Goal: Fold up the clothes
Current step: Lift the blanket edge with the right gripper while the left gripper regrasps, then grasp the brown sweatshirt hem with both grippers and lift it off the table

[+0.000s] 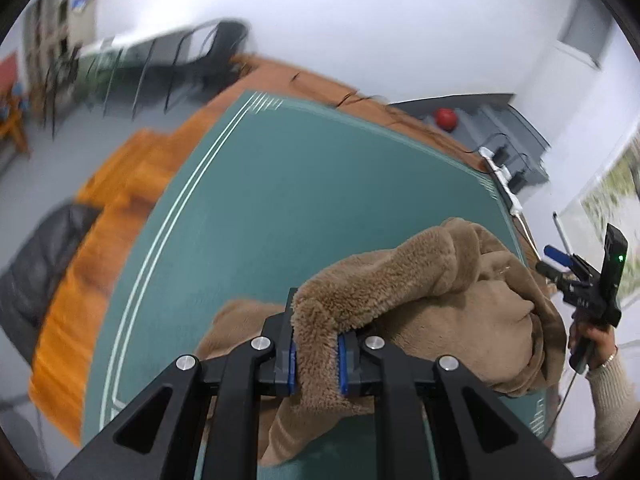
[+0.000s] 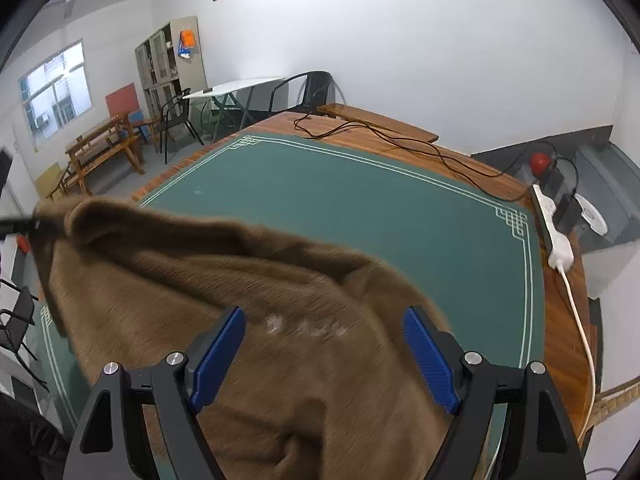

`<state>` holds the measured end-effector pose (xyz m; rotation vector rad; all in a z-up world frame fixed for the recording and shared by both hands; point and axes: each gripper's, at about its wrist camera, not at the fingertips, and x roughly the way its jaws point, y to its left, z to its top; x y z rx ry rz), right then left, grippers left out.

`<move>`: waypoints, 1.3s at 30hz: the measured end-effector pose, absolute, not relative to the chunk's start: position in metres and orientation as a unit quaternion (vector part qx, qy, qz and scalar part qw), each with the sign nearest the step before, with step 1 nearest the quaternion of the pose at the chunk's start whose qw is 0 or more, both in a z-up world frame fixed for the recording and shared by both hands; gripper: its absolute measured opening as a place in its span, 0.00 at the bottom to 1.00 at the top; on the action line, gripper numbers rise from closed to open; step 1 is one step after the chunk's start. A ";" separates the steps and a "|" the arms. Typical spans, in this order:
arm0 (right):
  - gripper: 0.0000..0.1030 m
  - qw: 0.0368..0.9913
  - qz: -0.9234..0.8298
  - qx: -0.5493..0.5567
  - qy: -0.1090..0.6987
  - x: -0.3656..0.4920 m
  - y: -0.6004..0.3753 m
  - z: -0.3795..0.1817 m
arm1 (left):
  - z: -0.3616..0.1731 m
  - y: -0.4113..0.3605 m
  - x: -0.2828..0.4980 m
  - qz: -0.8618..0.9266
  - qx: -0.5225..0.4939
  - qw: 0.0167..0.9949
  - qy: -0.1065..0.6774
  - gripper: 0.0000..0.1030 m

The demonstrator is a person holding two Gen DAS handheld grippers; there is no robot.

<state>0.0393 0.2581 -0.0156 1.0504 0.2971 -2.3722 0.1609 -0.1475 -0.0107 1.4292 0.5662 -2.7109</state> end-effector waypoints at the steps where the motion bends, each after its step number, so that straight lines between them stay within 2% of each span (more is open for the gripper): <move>1: 0.81 0.263 -0.874 0.393 0.114 0.029 0.252 -0.017 | -0.017 -0.151 0.161 -0.865 0.464 0.014 0.191 0.17; 6: 0.81 0.279 -0.845 0.426 0.163 -0.018 0.199 -0.038 | -0.035 -0.154 0.160 -0.857 0.471 0.016 0.207 0.18; 9: 0.81 0.225 -0.834 0.443 0.238 -0.043 0.169 -0.064 | -0.041 -0.157 0.155 -0.852 0.475 0.014 0.220 0.19; 12: 0.81 0.200 -0.806 0.493 0.259 -0.071 0.159 -0.095 | -0.047 -0.157 0.150 -0.846 0.481 0.010 0.230 0.19; 17: 0.81 0.243 -0.749 0.546 0.286 -0.078 0.157 -0.121 | -0.061 -0.157 0.138 -0.839 0.491 -0.002 0.233 0.19; 21: 0.81 0.213 -0.768 0.542 0.267 -0.101 0.163 -0.124 | -0.073 -0.158 0.128 -0.829 0.508 -0.012 0.233 0.19; 26: 0.81 0.178 -0.799 0.549 0.167 -0.140 0.184 -0.125 | -0.075 -0.159 0.120 -0.824 0.517 -0.019 0.232 0.19; 30: 0.81 0.241 -0.773 0.574 0.124 -0.150 0.186 -0.129 | -0.078 -0.159 0.115 -0.820 0.524 -0.025 0.230 0.20; 35: 0.81 0.308 -0.729 0.585 0.178 -0.147 0.190 -0.132 | -0.084 -0.157 0.113 -0.813 0.535 -0.026 0.229 0.21; 39: 0.79 0.310 -0.731 0.568 0.218 -0.140 0.185 -0.135 | -0.082 -0.156 0.112 -0.813 0.537 -0.026 0.224 0.23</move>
